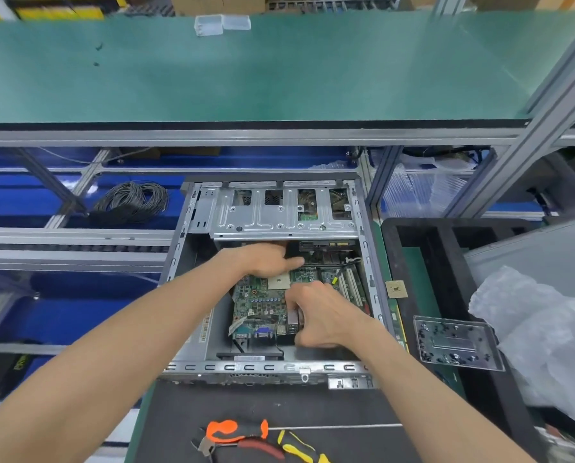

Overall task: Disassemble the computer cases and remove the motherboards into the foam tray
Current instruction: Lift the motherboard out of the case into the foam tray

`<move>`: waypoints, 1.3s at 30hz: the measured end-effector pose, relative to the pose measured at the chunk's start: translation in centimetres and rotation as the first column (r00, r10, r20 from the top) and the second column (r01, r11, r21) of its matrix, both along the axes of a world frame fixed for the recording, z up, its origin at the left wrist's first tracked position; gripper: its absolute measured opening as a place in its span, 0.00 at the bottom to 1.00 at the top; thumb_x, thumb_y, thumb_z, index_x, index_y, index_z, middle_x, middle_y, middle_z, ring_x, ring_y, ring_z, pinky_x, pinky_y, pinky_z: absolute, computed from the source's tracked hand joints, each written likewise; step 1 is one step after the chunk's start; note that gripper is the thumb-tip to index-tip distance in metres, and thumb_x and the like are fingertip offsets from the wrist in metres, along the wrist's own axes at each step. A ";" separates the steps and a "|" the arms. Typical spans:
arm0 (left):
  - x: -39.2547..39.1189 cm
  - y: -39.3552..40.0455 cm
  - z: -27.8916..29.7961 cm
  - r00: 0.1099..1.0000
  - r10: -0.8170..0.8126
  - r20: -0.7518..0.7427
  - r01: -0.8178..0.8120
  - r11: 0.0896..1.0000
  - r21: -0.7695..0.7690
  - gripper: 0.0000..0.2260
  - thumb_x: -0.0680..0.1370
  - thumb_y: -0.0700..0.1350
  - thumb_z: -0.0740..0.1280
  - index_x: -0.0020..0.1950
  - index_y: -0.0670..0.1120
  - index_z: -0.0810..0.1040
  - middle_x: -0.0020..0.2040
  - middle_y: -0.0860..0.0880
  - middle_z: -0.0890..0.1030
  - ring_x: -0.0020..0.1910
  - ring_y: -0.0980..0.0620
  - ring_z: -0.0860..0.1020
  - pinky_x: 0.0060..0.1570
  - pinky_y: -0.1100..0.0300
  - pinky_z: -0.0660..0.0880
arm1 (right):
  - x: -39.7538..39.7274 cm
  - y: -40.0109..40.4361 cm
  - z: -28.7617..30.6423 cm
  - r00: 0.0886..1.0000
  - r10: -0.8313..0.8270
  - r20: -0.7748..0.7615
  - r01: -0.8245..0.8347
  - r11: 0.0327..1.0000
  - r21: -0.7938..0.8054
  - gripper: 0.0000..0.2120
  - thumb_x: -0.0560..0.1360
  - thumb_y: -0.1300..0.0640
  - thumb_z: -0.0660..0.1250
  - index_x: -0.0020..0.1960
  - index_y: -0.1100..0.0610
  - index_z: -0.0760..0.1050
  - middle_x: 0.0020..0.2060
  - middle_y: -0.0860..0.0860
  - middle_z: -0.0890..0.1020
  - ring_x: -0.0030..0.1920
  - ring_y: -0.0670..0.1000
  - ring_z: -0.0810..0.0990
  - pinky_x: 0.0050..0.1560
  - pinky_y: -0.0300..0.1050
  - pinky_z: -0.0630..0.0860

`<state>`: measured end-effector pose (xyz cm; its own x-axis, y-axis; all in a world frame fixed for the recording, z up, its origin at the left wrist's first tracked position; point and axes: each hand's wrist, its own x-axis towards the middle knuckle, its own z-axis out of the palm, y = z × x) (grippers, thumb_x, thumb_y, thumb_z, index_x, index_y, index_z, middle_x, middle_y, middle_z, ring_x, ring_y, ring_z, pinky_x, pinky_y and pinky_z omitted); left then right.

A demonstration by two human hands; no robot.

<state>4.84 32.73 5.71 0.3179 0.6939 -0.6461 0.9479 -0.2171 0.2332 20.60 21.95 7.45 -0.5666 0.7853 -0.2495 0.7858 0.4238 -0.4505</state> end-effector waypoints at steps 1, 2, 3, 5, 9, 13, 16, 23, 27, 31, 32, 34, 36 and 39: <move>-0.5 -0.7 0.3 0.999 -0.031 -0.018 0.032 0.998 0.045 0.35 0.82 0.66 0.51 0.80 0.43 0.58 0.76 0.42 0.67 0.73 0.42 0.67 0.70 0.50 0.64 | 0.0 0.0 0.1 1.000 -0.004 -0.002 0.004 1.000 -0.001 0.11 0.61 0.61 0.70 0.42 0.56 0.73 0.41 0.52 0.77 0.39 0.52 0.75 0.41 0.50 0.78; -0.9 -1.7 0.8 0.996 -0.080 -0.036 0.083 0.992 0.095 0.33 0.82 0.64 0.53 0.80 0.43 0.57 0.77 0.42 0.66 0.74 0.40 0.67 0.71 0.48 0.64 | 0.0 0.0 0.1 1.000 -0.009 -0.002 0.009 1.000 -0.001 0.11 0.61 0.61 0.70 0.42 0.56 0.73 0.41 0.52 0.77 0.39 0.53 0.75 0.41 0.51 0.78; -1.4 -2.7 1.2 0.990 -0.133 -0.045 0.138 0.978 0.159 0.31 0.83 0.61 0.56 0.80 0.44 0.59 0.76 0.42 0.67 0.73 0.40 0.67 0.71 0.47 0.65 | 0.0 -0.1 0.2 1.000 -0.016 0.000 0.016 1.000 0.001 0.11 0.61 0.61 0.70 0.42 0.57 0.73 0.40 0.52 0.77 0.39 0.53 0.76 0.41 0.52 0.79; -2.2 -4.5 1.8 0.980 -0.195 0.040 0.176 0.942 0.286 0.19 0.82 0.54 0.63 0.70 0.46 0.72 0.65 0.45 0.75 0.65 0.43 0.74 0.62 0.52 0.69 | -0.1 -0.2 0.2 1.000 -0.031 0.003 0.031 0.999 0.006 0.10 0.61 0.61 0.71 0.42 0.58 0.74 0.39 0.54 0.78 0.39 0.54 0.77 0.40 0.54 0.79; -2.7 -7.3 3.0 0.978 -0.129 0.162 0.074 0.949 0.306 0.03 0.80 0.45 0.67 0.47 0.51 0.74 0.49 0.53 0.71 0.49 0.50 0.75 0.49 0.56 0.72 | -0.1 -0.5 0.5 0.999 -0.052 -0.013 0.052 0.999 0.014 0.11 0.62 0.61 0.71 0.43 0.58 0.74 0.38 0.53 0.78 0.38 0.54 0.76 0.41 0.53 0.79; -3.0 -8.3 3.4 0.988 -0.084 0.128 0.061 0.983 0.172 0.10 0.80 0.34 0.61 0.51 0.50 0.73 0.50 0.49 0.78 0.47 0.51 0.76 0.45 0.58 0.75 | 0.1 -0.8 0.8 0.995 -0.096 -0.034 0.096 0.995 0.006 0.12 0.62 0.62 0.72 0.44 0.57 0.75 0.34 0.52 0.77 0.37 0.52 0.76 0.42 0.49 0.79; -3.6 -8.7 3.9 0.984 -0.067 0.165 0.051 0.994 0.095 0.09 0.80 0.36 0.63 0.52 0.50 0.74 0.46 0.51 0.78 0.45 0.52 0.78 0.45 0.57 0.77 | -0.1 -1.1 0.9 0.992 -0.117 -0.049 0.118 0.993 0.004 0.12 0.62 0.61 0.73 0.44 0.56 0.76 0.34 0.50 0.78 0.39 0.52 0.77 0.41 0.46 0.77; -4.1 -9.3 4.0 0.975 -0.028 0.222 0.014 0.998 0.062 0.13 0.69 0.49 0.80 0.44 0.52 0.78 0.40 0.54 0.80 0.31 0.58 0.80 0.30 0.66 0.77 | 0.1 -1.3 0.8 0.985 -0.153 -0.074 0.156 0.987 0.036 0.20 0.63 0.58 0.73 0.54 0.51 0.76 0.30 0.45 0.73 0.34 0.50 0.72 0.38 0.45 0.76; -3.5 -10.2 3.4 0.979 -0.206 0.005 0.200 0.954 0.223 0.19 0.66 0.52 0.81 0.49 0.50 0.76 0.43 0.54 0.75 0.40 0.52 0.77 0.40 0.58 0.76 | 0.2 -1.6 0.9 0.979 -0.165 -0.118 0.167 0.986 0.010 0.20 0.63 0.60 0.73 0.53 0.49 0.74 0.32 0.41 0.70 0.34 0.46 0.69 0.36 0.46 0.75; -4.0 -11.3 2.9 0.963 -0.267 0.037 0.228 0.880 0.416 0.14 0.68 0.45 0.75 0.46 0.52 0.70 0.45 0.55 0.72 0.45 0.51 0.74 0.42 0.52 0.77 | 0.5 -1.5 1.3 0.961 -0.190 -0.201 0.187 0.982 -0.035 0.20 0.64 0.61 0.72 0.50 0.46 0.72 0.36 0.39 0.72 0.33 0.44 0.70 0.36 0.48 0.73; -4.3 -11.4 2.9 0.959 -0.277 0.056 0.224 0.866 0.447 0.13 0.68 0.44 0.73 0.45 0.53 0.70 0.45 0.56 0.72 0.45 0.51 0.74 0.41 0.53 0.76 | 0.6 -1.5 1.4 0.959 -0.189 -0.211 0.185 0.982 -0.039 0.20 0.64 0.62 0.72 0.51 0.45 0.72 0.37 0.39 0.73 0.33 0.47 0.70 0.37 0.50 0.75; -4.7 -11.7 2.9 0.955 -0.286 0.081 0.207 0.834 0.511 0.10 0.70 0.45 0.71 0.47 0.54 0.73 0.45 0.57 0.73 0.47 0.52 0.75 0.40 0.56 0.74 | 0.7 -1.5 1.6 0.956 -0.184 -0.230 0.183 0.983 -0.024 0.21 0.65 0.62 0.72 0.53 0.45 0.74 0.34 0.40 0.72 0.33 0.49 0.71 0.37 0.50 0.75; -5.1 -11.8 3.1 0.954 -0.280 0.106 0.170 0.798 0.578 0.09 0.71 0.47 0.71 0.49 0.53 0.76 0.45 0.58 0.75 0.49 0.53 0.76 0.40 0.57 0.73 | 0.9 -1.6 1.9 0.948 -0.183 -0.261 0.185 0.983 -0.018 0.22 0.66 0.63 0.71 0.56 0.46 0.75 0.35 0.41 0.72 0.36 0.53 0.74 0.40 0.51 0.76; -5.5 -11.8 3.7 0.950 -0.254 0.180 0.075 0.747 0.660 0.08 0.71 0.47 0.73 0.49 0.52 0.80 0.44 0.60 0.73 0.49 0.53 0.76 0.39 0.55 0.73 | 1.0 -1.6 2.3 0.935 -0.182 -0.303 0.189 0.982 -0.006 0.23 0.68 0.64 0.69 0.60 0.47 0.74 0.43 0.46 0.74 0.45 0.53 0.74 0.48 0.54 0.76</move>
